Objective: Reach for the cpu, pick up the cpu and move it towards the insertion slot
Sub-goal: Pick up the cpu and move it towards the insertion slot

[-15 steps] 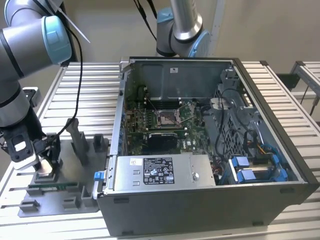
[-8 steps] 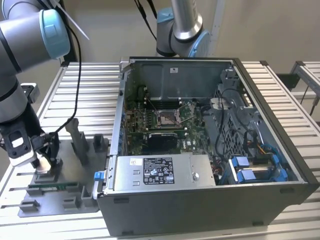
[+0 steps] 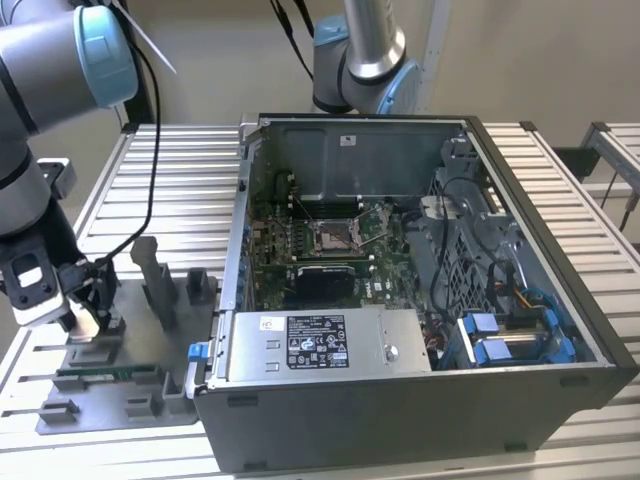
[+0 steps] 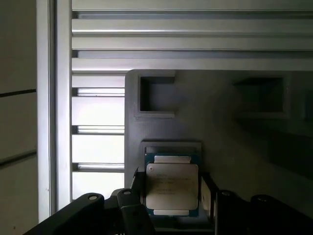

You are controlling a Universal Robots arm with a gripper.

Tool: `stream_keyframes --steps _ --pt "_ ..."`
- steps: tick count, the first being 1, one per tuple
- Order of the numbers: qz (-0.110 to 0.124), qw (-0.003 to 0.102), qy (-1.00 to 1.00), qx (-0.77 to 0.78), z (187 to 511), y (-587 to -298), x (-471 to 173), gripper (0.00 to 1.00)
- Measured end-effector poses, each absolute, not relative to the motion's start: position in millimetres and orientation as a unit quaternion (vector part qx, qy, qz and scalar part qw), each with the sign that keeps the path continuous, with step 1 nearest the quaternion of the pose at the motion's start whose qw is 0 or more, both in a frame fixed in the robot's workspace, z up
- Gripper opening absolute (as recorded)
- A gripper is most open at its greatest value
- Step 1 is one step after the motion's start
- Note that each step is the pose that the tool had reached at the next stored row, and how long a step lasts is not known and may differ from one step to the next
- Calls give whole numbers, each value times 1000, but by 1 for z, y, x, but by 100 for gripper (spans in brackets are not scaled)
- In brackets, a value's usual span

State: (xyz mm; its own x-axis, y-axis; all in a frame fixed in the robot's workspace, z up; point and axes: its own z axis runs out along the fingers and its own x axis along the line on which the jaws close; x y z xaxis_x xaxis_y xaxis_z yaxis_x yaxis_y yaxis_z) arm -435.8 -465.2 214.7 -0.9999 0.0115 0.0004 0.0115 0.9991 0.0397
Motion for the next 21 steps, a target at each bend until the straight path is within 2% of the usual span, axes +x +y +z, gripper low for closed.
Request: stream_keyframes --steps 21 --pt "-20 0 -1000 -6 242 -465 -436 0"
